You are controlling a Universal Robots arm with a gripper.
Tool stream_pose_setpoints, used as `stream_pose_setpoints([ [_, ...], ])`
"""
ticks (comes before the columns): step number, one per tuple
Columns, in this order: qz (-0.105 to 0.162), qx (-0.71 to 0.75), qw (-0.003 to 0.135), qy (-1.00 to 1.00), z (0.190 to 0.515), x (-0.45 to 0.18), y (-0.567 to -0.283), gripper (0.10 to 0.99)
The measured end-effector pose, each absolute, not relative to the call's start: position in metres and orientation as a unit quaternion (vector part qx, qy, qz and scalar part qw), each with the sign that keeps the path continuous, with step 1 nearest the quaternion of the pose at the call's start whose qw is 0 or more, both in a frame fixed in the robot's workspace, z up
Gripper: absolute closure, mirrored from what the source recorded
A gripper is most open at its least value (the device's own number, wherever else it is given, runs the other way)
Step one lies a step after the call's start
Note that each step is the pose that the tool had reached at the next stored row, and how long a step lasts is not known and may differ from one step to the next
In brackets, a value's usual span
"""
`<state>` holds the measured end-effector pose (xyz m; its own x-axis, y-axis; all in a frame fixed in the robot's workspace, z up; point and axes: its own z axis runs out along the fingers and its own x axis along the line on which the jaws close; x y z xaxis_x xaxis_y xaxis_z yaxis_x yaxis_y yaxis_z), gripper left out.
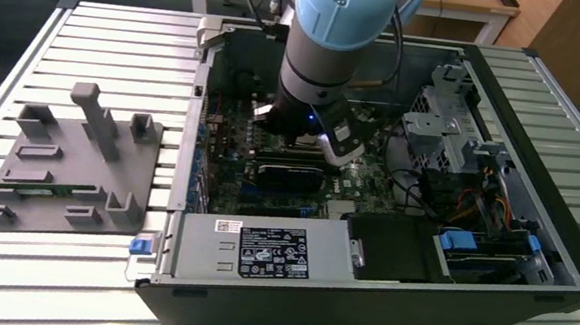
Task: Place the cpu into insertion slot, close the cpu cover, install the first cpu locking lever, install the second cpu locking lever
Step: 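Install the second cpu locking lever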
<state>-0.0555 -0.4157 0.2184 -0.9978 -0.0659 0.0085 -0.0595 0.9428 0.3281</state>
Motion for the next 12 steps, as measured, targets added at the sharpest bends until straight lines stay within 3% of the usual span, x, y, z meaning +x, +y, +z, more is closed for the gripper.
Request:
stream_pose_setpoints([
  [12, -0.179, 0.032, 0.009, -0.983, 0.2091, -0.0625, -0.4195, 0.980],
])
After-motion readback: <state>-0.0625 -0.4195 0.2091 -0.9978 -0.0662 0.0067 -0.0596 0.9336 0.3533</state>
